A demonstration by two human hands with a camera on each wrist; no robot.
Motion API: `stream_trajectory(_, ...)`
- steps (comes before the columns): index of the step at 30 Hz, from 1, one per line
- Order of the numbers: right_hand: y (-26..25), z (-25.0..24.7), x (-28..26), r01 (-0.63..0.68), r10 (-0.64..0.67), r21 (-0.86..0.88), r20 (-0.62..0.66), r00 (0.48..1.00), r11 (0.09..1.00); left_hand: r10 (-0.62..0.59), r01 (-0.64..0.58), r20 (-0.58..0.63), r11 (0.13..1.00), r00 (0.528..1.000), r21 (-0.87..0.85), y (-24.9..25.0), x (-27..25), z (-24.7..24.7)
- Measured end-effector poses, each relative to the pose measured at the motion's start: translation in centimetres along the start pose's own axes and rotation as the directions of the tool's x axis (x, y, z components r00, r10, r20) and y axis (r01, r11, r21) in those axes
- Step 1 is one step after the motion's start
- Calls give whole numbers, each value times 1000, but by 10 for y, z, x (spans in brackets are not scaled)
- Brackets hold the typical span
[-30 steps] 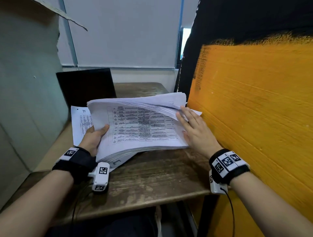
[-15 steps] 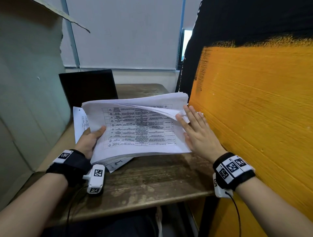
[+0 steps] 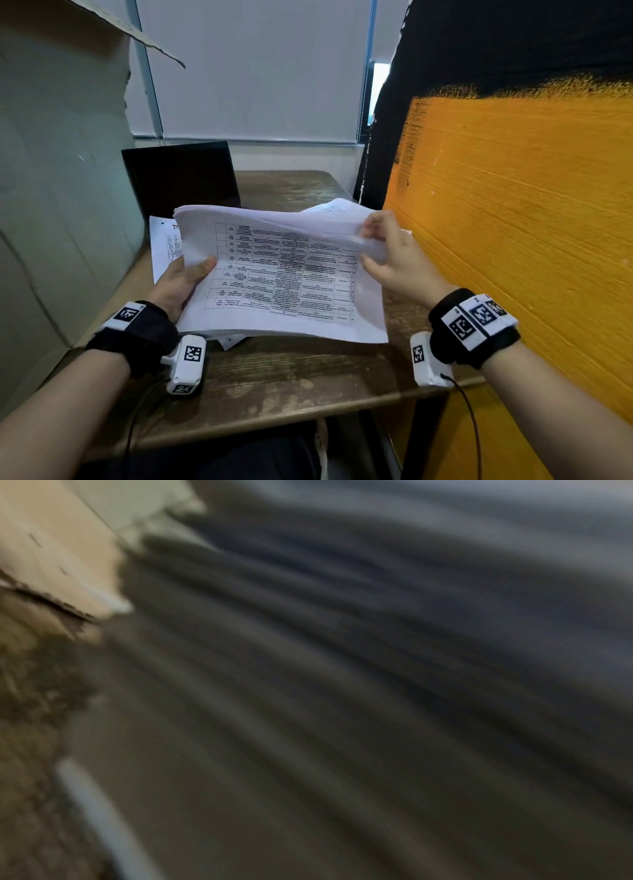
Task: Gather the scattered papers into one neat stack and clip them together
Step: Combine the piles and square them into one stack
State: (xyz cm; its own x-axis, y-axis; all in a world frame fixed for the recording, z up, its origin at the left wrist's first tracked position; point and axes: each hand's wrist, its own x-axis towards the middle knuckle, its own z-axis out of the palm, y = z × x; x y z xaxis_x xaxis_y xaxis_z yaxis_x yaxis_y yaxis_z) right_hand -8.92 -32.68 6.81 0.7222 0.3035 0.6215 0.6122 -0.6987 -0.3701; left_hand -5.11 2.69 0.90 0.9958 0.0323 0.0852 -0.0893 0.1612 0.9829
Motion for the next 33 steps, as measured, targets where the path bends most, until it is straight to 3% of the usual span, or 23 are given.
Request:
stream_trajectory(4, -5, -4, 9, -88, 84, 31, 109, 991, 996, -3, 3, 12, 1000, 1000, -1, 2, -2, -2)
stream_trajectory(8, 3, -15, 13, -197, 193, -130, -43, 980, 972, -30, 30, 16, 1000, 999, 3, 3, -3, -5)
stream_trajectory(11, 11, -22, 13, -280, 249, -98, -246, 937, 955, -36, 35, 35, 999, 999, 7, 5, -5, -5)
stream_trajectory(13, 15, -20, 10, -393, 379, 13, -294, 877, 919, -47, 48, 57, 999, 997, -17, 7, -7, -1)
stream_trajectory(14, 14, -17, 7, -483, 501, 135, -210, 839, 865, -48, 49, 62, 999, 997, -23, 7, -8, 0)
stream_trajectory(16, 14, -6, 0, -630, 642, 413, 132, 756, 657, -46, 48, 34, 998, 998, -50, 7, -7, 3)
stream_trajectory(17, 13, -1, -4, -657, 611, 532, 294, 735, 535, -33, 33, 3, 998, 999, -58, 9, -8, 7)
stream_trajectory(18, 12, 4, -7, -640, 562, 632, 364, 743, 436, 5, -7, -41, 999, 999, -37, 11, -8, 12)
stream_trajectory(19, 9, 7, -9, -593, 543, 706, 344, 766, 388, 60, -60, -89, 998, 994, 8, 16, -12, 19)
stream_trajectory(20, 3, 7, -8, -526, 551, 760, 269, 790, 382, 142, -134, -119, 988, 983, 73, 23, -15, 27)
stream_trajectory(22, -7, 3, 1, -386, 546, 797, 86, 833, 464, 323, -294, -124, 934, 938, 202, 39, -22, 41)
stream_trajectory(24, -16, -2, 10, -281, 470, 787, -13, 883, 549, 457, -406, -118, 862, 881, 304, 53, -24, 49)
stream_trajectory(26, -19, -4, 11, -233, 415, 759, -54, 908, 608, 497, -464, -116, 856, 860, 226, 58, -22, 50)
stream_trajectory(28, -15, 0, 3, -251, 403, 751, -21, 915, 610, 427, -410, -91, 899, 900, 155, 49, -20, 40)
stream_trajectory(31, 2, 18, -21, -383, 377, 731, 184, 908, 566, 135, -137, 53, 989, 989, 46, 17, -20, 22)
stream_trajectory(33, 12, 34, -32, -465, 372, 640, 286, 883, 612, 4, -6, 145, 1000, 989, 12, 0, -19, 19)
